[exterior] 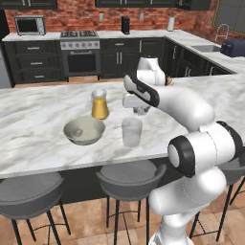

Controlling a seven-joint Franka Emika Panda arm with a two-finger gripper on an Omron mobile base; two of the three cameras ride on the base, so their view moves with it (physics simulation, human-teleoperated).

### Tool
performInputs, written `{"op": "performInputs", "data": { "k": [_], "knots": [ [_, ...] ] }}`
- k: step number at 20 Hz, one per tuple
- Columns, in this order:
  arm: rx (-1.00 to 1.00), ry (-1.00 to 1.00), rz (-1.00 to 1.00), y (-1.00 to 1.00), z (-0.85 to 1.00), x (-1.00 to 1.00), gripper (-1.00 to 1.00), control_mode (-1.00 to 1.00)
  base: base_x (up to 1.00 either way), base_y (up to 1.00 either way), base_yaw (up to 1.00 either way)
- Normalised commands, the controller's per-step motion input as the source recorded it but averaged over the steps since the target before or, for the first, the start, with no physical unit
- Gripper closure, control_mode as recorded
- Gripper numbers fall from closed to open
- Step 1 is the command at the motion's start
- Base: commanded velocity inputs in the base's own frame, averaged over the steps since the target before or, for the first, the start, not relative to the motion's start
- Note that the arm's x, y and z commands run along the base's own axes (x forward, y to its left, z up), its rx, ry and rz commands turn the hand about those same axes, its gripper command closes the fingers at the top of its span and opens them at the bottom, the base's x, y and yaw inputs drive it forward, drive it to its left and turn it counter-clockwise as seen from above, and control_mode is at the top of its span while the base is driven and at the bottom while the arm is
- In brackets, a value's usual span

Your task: There are two ice cubes in the ice bowl. Place both ice cubes in the glass cup.

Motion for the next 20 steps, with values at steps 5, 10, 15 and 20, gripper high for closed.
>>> {"op": "performInputs", "data": {
  "k": [5,10,15,20],
  "knots": [
    [0.01,-0.01,0.0,0.0,-0.17,0.09,1.0,-1.0,0.0,0.0,0.0],
    [0.0,-0.08,0.0,0.0,-0.15,0.18,1.0,-1.0,0.0,0.0,0.0],
    [0.0,-0.11,0.0,0.0,-0.01,0.25,1.0,-1.0,0.0,0.0,0.0],
    [0.0,-0.05,0.0,0.02,-0.1,0.26,1.0,-1.0,0.0,0.0,0.0]
  ]
}}
